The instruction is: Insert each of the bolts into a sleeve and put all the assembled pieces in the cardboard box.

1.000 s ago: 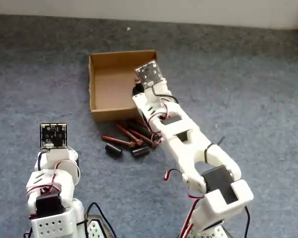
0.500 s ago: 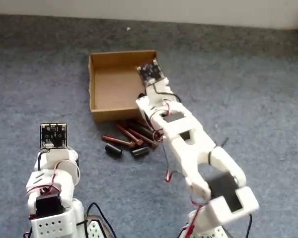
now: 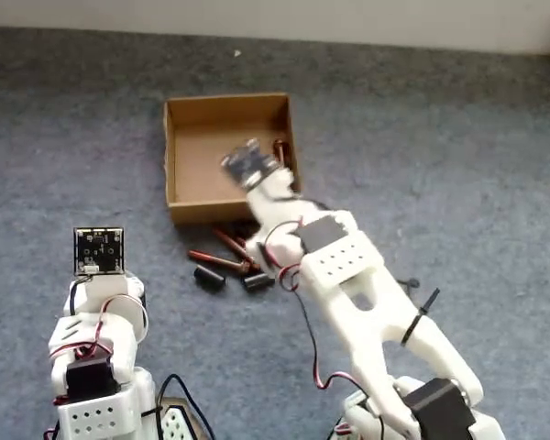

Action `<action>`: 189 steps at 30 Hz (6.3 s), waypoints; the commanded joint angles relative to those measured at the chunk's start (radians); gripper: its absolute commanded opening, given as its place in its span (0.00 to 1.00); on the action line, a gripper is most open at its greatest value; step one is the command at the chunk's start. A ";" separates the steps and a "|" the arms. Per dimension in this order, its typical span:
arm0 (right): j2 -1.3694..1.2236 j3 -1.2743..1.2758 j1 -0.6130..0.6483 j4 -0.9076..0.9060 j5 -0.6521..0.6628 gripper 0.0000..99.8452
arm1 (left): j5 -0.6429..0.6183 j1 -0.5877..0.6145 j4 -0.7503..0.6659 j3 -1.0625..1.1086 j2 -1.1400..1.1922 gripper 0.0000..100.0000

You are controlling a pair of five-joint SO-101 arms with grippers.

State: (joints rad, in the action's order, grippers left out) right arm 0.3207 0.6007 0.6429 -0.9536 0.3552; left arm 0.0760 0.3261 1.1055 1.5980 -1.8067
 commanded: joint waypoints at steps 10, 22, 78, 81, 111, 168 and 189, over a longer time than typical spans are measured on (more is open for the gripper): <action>-0.176 -0.128 0.116 -0.136 0.193 0.15 | 0.015 0.001 -0.021 -0.004 -0.007 0.02; -0.455 -0.387 0.117 -0.226 0.261 0.15 | 0.017 0.001 -0.023 0.005 -0.007 0.02; 0.286 0.116 -0.110 -0.255 -0.097 0.01 | 0.213 -0.001 -0.015 -0.047 -0.005 0.02; 0.378 0.216 -0.174 -0.186 -0.144 0.01 | 0.235 -0.038 -0.012 -0.099 -0.004 0.02; 0.470 0.475 -0.358 0.110 -0.209 0.01 | 0.690 -0.409 0.089 -0.737 1.023 0.18; 0.470 0.476 -0.449 0.150 -0.227 0.01 | 0.617 -0.590 -0.100 -1.099 1.744 0.00; 0.932 0.651 -0.443 0.120 -0.227 0.01 | 0.170 -0.539 -0.107 -0.829 0.975 0.00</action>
State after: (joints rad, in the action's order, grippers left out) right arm 1.1630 1.2482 0.2025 -0.8293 0.1358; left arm 0.3491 -0.2202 1.0104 0.7587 -0.6866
